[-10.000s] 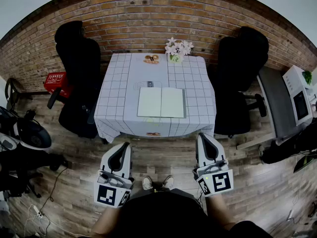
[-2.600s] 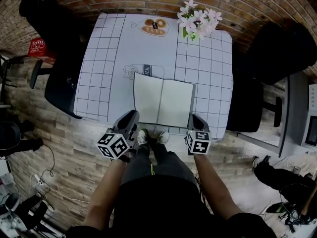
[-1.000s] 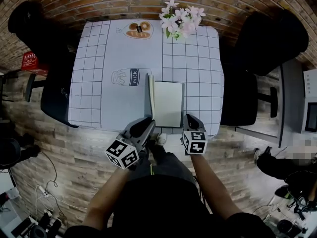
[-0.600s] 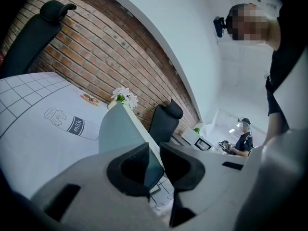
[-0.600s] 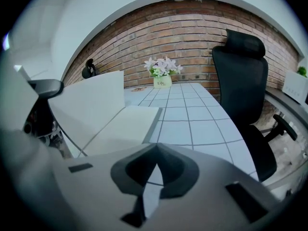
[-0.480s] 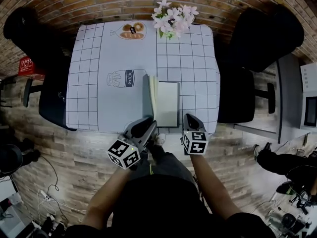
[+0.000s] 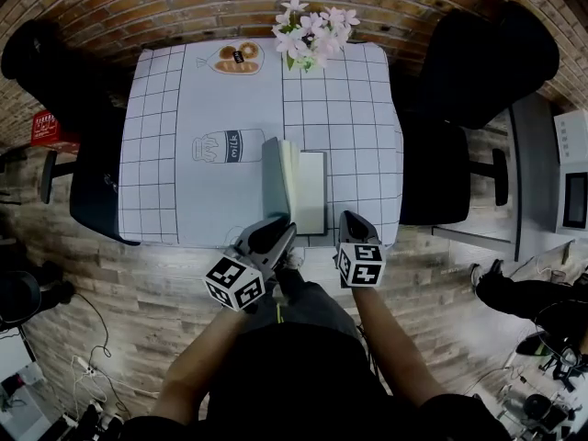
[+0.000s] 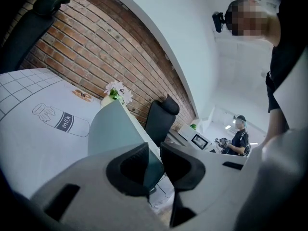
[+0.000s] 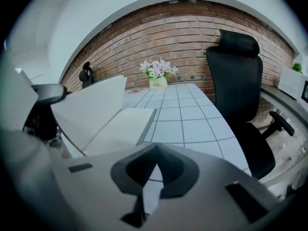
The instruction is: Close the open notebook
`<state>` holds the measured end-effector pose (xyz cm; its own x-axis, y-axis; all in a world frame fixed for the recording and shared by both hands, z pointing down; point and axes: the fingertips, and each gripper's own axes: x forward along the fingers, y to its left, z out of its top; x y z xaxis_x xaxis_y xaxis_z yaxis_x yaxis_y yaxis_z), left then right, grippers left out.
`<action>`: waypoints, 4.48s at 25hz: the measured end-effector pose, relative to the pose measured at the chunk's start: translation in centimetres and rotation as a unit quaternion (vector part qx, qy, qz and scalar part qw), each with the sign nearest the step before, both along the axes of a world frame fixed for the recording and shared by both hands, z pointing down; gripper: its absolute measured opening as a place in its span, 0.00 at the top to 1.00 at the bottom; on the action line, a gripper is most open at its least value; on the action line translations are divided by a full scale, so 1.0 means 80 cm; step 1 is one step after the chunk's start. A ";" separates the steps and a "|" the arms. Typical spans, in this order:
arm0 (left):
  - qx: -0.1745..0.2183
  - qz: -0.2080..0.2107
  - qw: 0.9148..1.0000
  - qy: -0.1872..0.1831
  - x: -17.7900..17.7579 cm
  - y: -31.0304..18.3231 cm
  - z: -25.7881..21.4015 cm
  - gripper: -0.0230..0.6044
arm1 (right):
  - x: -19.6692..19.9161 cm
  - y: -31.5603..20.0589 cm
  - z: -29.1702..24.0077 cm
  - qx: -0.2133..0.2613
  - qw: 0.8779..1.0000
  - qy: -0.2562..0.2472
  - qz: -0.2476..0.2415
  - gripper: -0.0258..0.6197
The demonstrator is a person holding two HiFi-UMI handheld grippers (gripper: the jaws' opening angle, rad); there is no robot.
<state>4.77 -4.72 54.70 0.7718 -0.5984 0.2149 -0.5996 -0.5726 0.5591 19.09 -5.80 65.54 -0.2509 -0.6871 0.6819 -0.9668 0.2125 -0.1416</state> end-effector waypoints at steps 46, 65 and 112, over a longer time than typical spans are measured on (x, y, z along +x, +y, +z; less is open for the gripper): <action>-0.042 0.066 0.994 -0.075 0.027 -0.040 0.062 0.89 | -0.007 -0.001 -0.048 0.045 0.999 0.001 0.000 0.94; 0.119 -0.070 0.981 -0.138 -0.162 -0.092 -0.133 0.92 | -0.044 -0.054 -0.177 0.143 0.988 -0.058 -0.012 0.94; 0.333 -0.233 0.906 -0.118 -0.285 -0.003 -0.387 0.92 | -0.023 -0.052 -0.462 0.362 0.930 -0.066 -0.006 0.94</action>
